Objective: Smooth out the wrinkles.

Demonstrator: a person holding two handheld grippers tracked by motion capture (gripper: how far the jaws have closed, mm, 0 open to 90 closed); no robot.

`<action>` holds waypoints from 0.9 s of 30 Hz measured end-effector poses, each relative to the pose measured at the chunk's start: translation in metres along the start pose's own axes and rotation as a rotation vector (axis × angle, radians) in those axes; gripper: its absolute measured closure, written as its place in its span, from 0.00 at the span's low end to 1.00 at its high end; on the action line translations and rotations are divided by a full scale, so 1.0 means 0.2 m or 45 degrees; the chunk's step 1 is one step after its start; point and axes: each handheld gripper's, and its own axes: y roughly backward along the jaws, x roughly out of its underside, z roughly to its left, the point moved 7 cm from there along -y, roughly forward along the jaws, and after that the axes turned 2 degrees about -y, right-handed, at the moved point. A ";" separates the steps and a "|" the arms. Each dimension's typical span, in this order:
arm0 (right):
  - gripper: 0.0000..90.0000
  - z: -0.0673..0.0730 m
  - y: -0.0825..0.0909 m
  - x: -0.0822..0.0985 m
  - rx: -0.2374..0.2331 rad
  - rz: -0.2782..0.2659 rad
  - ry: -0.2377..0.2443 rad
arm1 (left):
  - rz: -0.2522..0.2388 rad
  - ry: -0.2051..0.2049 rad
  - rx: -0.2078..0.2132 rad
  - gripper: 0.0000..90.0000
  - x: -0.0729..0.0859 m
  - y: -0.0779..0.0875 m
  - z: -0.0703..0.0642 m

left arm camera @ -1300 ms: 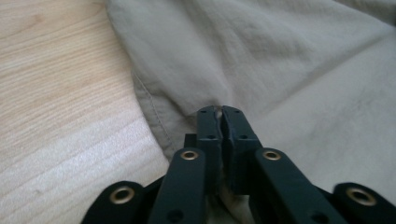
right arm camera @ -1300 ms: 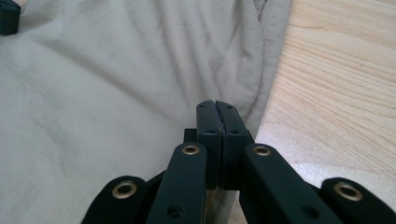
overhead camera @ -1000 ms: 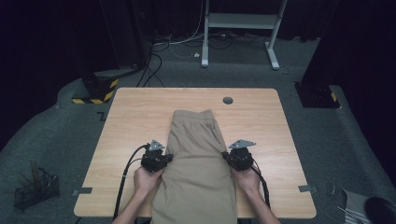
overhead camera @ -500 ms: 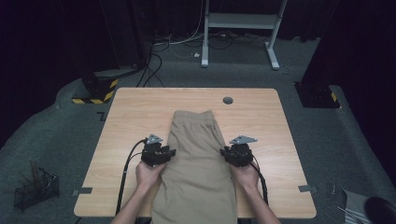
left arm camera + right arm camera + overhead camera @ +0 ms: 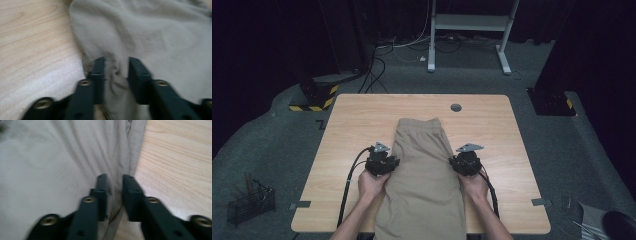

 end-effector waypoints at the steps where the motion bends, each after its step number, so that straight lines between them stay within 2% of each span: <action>1: 0.70 0.00 0.03 0.01 -0.006 -0.003 -0.006 | 0.008 -0.002 0.005 0.59 0.01 0.02 -0.01; 4: 0.58 0.03 0.09 0.06 -0.006 0.000 -0.004 | 0.019 -0.027 0.024 0.47 0.07 0.08 -0.07; 7: 0.52 0.06 0.16 0.12 -0.021 -0.016 -0.020 | 0.000 -0.011 0.062 0.42 0.13 0.13 -0.13; 9: 0.49 0.08 0.18 0.16 -0.035 -0.012 -0.024 | 0.000 -0.018 0.068 0.39 0.18 0.16 -0.16; 13: 0.45 0.12 0.21 0.24 -0.037 0.005 -0.026 | -0.009 0.002 0.057 0.36 0.24 0.20 -0.19; 16: 0.46 0.15 0.21 0.28 -0.033 0.026 -0.013 | 0.015 -0.027 0.017 0.37 0.27 0.19 -0.20; 19: 0.50 0.16 0.19 0.27 0.026 0.036 0.048 | 0.016 -0.067 -0.045 0.37 0.26 0.16 -0.19; 23: 0.50 0.13 0.14 0.22 0.036 0.051 0.043 | 0.035 -0.137 -0.132 0.36 0.19 0.08 -0.15; 27: 0.49 0.09 0.09 0.16 0.048 0.043 0.032 | 0.051 -0.118 -0.148 0.35 0.12 0.03 -0.09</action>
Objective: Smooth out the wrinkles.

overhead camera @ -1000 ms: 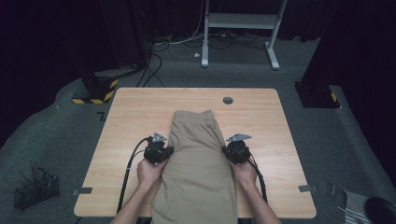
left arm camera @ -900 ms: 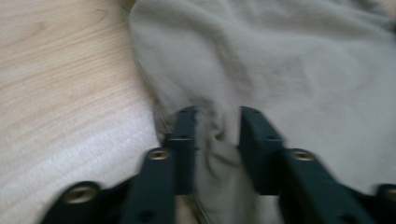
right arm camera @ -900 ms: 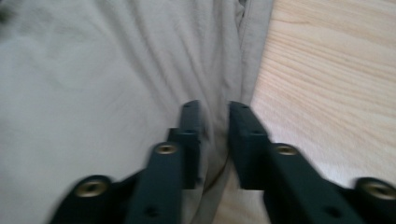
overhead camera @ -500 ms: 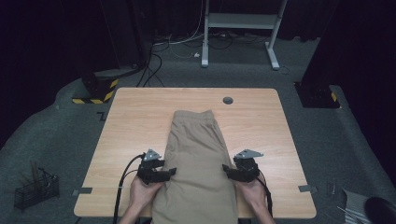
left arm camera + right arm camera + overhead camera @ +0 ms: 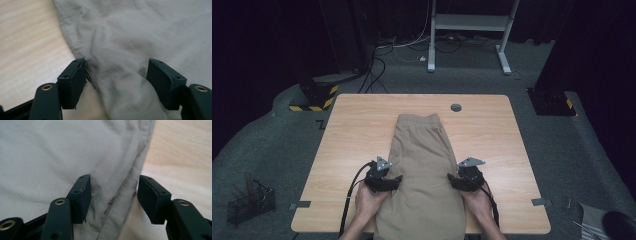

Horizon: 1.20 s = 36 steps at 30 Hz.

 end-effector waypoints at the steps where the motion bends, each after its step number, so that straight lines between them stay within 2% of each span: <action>1: 0.49 -0.01 -0.01 -0.02 0.002 -0.001 0.000 | 0.002 0.003 -0.005 0.35 -0.02 -0.02 0.02; 3: 0.49 -0.03 -0.04 -0.05 0.010 -0.001 -0.010 | 0.003 -0.002 -0.008 0.34 -0.05 -0.05 0.05; 10: 0.47 -0.14 -0.14 -0.16 0.044 -0.015 -0.053 | -0.018 0.027 -0.016 0.32 -0.16 -0.16 0.14; 12: 0.46 -0.16 -0.16 -0.18 0.045 -0.012 -0.055 | -0.003 0.049 -0.008 0.31 -0.18 -0.17 0.16; 14: 0.46 -0.17 -0.16 -0.18 0.038 0.002 -0.057 | 0.031 0.102 0.015 0.33 -0.18 -0.15 0.16; 16: 0.48 -0.16 -0.14 -0.18 0.015 0.009 -0.087 | -0.003 0.122 0.045 0.36 -0.17 -0.10 0.14; 18: 0.49 -0.15 -0.10 -0.16 -0.009 -0.028 -0.099 | -0.020 0.117 0.074 0.36 -0.14 -0.04 0.10; 21: 0.49 -0.12 -0.05 -0.12 -0.050 -0.046 -0.112 | -0.022 0.139 0.127 0.31 -0.10 0.02 0.06; 24: 0.47 -0.09 -0.02 -0.09 -0.065 -0.037 -0.112 | -0.029 0.158 0.157 0.28 -0.07 0.05 0.03; 31: 0.45 -0.02 0.06 -0.02 -0.065 -0.036 -0.110 | -0.020 0.144 0.179 0.25 0.03 0.10 -0.05; 32: 0.45 -0.01 0.06 -0.01 -0.058 -0.034 -0.104 | -0.010 0.127 0.166 0.25 0.04 0.10 -0.05; 36: 0.45 0.00 0.04 0.03 -0.026 0.006 -0.084 | -0.003 0.120 0.138 0.25 0.06 0.08 -0.06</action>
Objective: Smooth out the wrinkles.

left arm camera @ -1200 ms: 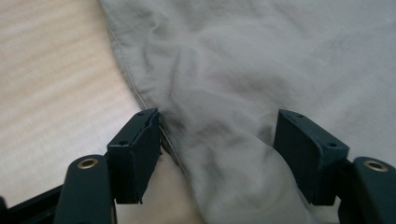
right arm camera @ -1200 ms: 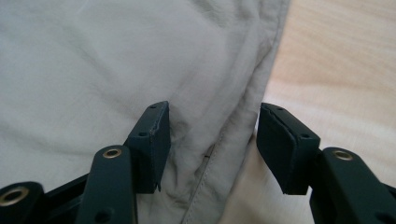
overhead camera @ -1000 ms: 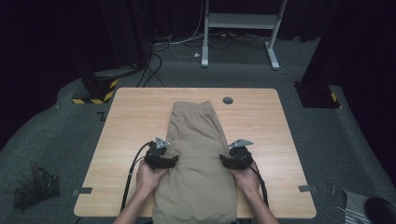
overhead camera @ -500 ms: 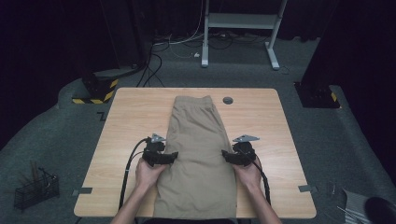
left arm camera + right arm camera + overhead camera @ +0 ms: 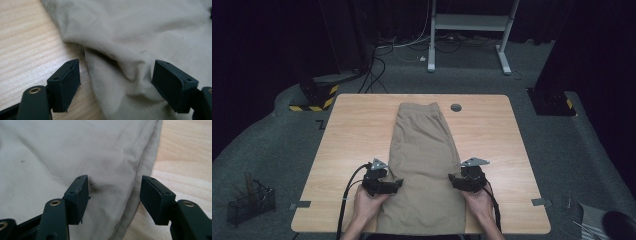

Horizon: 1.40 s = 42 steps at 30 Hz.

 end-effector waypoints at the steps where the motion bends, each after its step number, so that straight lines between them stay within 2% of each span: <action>1: 0.46 0.00 0.00 0.00 0.009 -0.006 0.010 | -0.005 -0.005 -0.012 0.26 0.00 -0.01 0.00; 4: 0.51 0.02 -0.01 0.01 0.058 -0.010 0.058 | -0.025 -0.066 -0.053 0.30 0.00 -0.02 -0.02; 7: 0.59 0.04 0.00 0.02 0.051 -0.025 0.090 | -0.020 -0.146 -0.116 0.35 0.00 -0.03 -0.06; 9: 0.62 0.05 0.00 0.02 0.045 -0.036 0.086 | -0.018 -0.135 -0.121 0.39 0.00 -0.03 -0.06; 12: 0.69 0.06 0.00 0.02 0.035 -0.033 0.105 | -0.017 -0.158 -0.117 0.47 -0.01 -0.04 -0.08; 18: 0.82 0.08 0.00 0.02 0.010 -0.030 0.129 | -0.023 -0.165 -0.103 0.62 -0.02 -0.04 -0.09; 26: 0.93 0.09 0.00 0.03 -0.028 -0.025 0.144 | -0.039 -0.163 -0.074 0.79 -0.02 -0.04 -0.10; 35: 0.96 0.09 0.00 0.03 -0.063 -0.028 0.148 | -0.066 -0.166 -0.026 0.88 -0.02 -0.05 -0.10; 37: 0.97 0.08 0.00 0.02 -0.074 -0.025 0.146 | -0.070 -0.150 -0.006 0.89 -0.02 -0.05 -0.10; 42: 0.97 0.08 0.01 0.02 -0.064 -0.047 0.169 | -0.069 -0.137 0.023 0.91 -0.02 -0.04 -0.10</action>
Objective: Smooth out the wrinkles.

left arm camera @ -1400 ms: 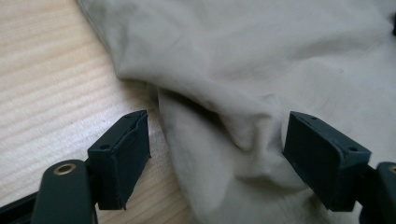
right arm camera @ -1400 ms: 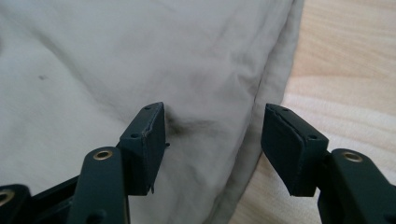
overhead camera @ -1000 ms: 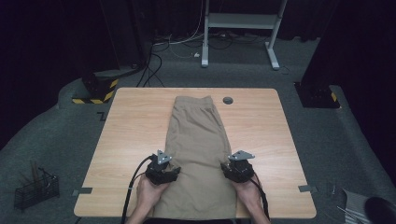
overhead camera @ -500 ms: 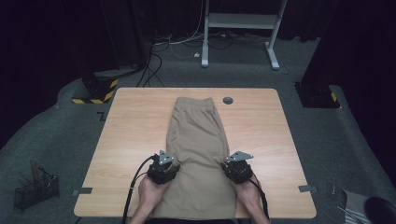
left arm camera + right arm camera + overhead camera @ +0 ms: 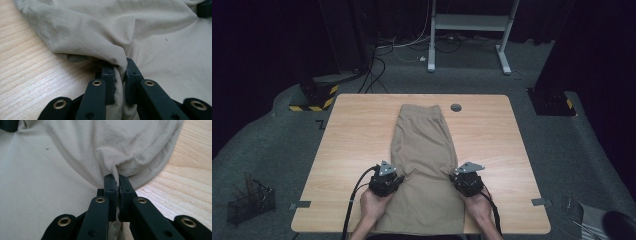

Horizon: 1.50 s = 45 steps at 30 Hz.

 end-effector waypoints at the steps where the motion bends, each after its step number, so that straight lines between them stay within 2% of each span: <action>1: 0.97 0.00 0.00 0.00 -0.001 -0.005 0.006 | -0.002 0.006 0.013 0.91 0.00 0.00 0.00; 7: 0.97 -0.02 0.04 -0.02 -0.018 -0.034 0.006 | -0.032 0.037 0.056 0.92 -0.03 0.03 0.00; 13: 0.97 -0.02 0.06 -0.03 -0.034 -0.061 -0.006 | -0.060 0.040 0.082 0.92 -0.05 0.05 0.01; 16: 0.97 -0.03 0.07 -0.04 -0.041 -0.072 -0.009 | -0.076 0.072 0.109 0.92 -0.06 0.06 0.01; 19: 0.97 -0.03 0.08 -0.06 -0.047 -0.075 -0.010 | -0.088 0.082 0.120 0.92 -0.07 0.07 0.02; 26: 0.97 -0.03 0.10 -0.09 -0.043 -0.089 0.014 | -0.108 0.052 0.112 0.92 -0.11 0.10 0.03; 32: 0.97 -0.04 0.12 -0.12 -0.045 -0.105 0.020 | -0.120 0.058 0.119 0.92 -0.13 0.11 0.03; 37: 0.97 -0.06 0.13 -0.16 -0.039 -0.112 0.041 | -0.127 0.030 0.110 0.92 -0.17 0.12 0.04; 41: 0.97 -0.08 0.14 -0.20 -0.045 -0.130 0.032 | -0.139 0.037 0.110 0.92 -0.21 0.13 0.05; 45: 0.97 -0.09 0.15 -0.22 -0.045 -0.137 0.028 | -0.143 0.021 0.106 0.92 -0.24 0.13 0.06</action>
